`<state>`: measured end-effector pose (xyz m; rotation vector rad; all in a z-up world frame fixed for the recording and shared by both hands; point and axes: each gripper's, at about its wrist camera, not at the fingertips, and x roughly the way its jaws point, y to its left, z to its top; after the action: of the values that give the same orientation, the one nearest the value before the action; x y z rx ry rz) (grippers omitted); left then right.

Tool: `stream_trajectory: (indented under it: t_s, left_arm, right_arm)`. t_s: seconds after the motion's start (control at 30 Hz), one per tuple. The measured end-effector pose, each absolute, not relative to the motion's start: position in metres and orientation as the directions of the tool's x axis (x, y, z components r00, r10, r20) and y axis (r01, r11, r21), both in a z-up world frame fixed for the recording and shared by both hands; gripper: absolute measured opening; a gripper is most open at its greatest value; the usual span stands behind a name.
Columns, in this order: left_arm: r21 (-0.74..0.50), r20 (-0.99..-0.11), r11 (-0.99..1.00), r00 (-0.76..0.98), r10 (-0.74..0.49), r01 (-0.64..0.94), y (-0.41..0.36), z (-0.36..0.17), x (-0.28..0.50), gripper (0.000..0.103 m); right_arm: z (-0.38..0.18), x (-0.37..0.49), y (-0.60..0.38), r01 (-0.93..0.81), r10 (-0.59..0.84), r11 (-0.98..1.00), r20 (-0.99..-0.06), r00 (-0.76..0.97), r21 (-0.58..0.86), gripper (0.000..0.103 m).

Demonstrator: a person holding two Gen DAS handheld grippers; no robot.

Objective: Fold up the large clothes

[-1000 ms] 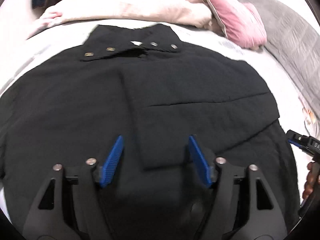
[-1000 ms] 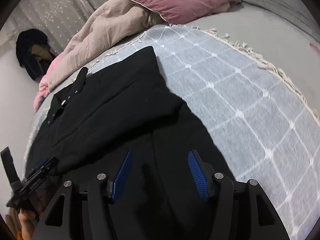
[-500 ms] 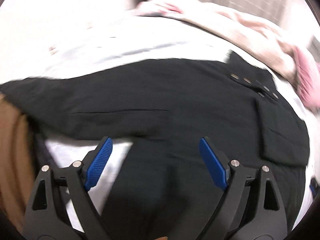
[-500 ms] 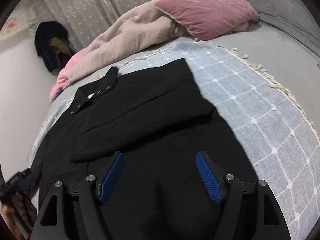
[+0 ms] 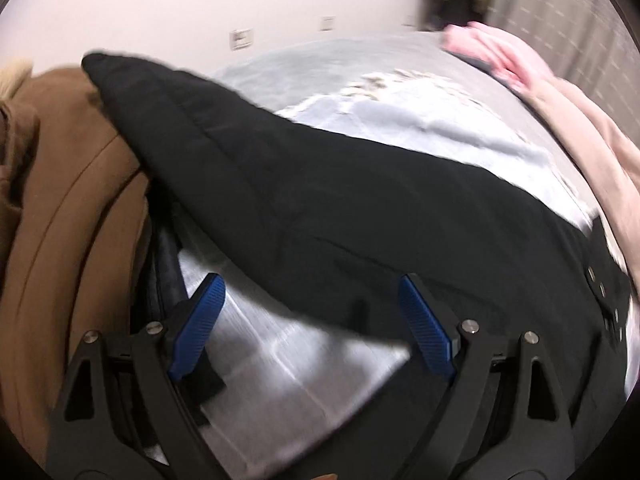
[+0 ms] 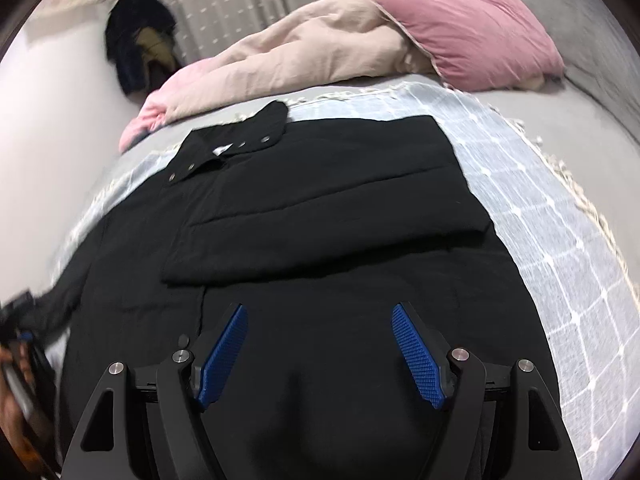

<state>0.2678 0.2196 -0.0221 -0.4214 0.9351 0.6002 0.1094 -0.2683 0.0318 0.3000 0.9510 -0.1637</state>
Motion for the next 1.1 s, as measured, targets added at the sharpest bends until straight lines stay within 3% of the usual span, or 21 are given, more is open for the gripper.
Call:
stream_trajectory:
  t_s: [0.23,0.33,0.4,0.43,0.5,0.83,0.97,1.1]
  left_arm:
    - [-0.134,-0.836,0.667,0.445,0.322,-0.733,0.254,-0.037,0.293,0.088]
    - [-0.152,-0.814,0.645,0.464,0.348,-0.749,0.258,-0.031,0.296,0.078]
    - [-0.161,-0.807,0.636,0.472,0.356,-0.755,0.260,-0.027,0.298,0.053]
    - [-0.174,-0.797,0.632,0.485,0.359,-0.755,0.262,-0.023,0.297,0.045]
    - [-0.196,-0.780,0.631,0.510,0.363,-0.750,0.263,-0.014,0.294,0.015]
    - [-0.235,-0.609,0.812,0.733,0.305,-0.533,0.202,0.053,0.286,0.011]
    - [-0.178,-0.520,0.919,0.826,0.217,-0.353,0.143,0.081,0.280,0.010]
    - [-0.057,-0.496,0.991,0.865,0.078,-0.123,0.075,0.090,0.280,0.010]
  right_arm:
    - [0.027,0.112,-0.248,0.211,-0.038,0.973,-0.834,0.550,0.095,0.076]
    - [0.024,0.112,-0.246,0.214,-0.045,0.973,-0.840,0.540,0.085,0.076]
    - [0.024,0.110,-0.247,0.216,-0.038,0.972,-0.839,0.543,0.095,0.076]
    - [0.025,0.110,-0.248,0.215,-0.036,0.972,-0.838,0.545,0.099,0.076]
    - [0.026,0.108,-0.251,0.219,-0.038,0.971,-0.836,0.547,0.100,0.076]
    - [0.027,0.107,-0.256,0.250,-0.048,0.962,-0.836,0.546,0.108,0.076]
    - [0.026,0.110,-0.251,0.242,-0.053,0.965,-0.838,0.543,0.096,0.076]
    - [0.025,0.113,-0.249,0.243,-0.059,0.966,-0.839,0.541,0.088,0.076]
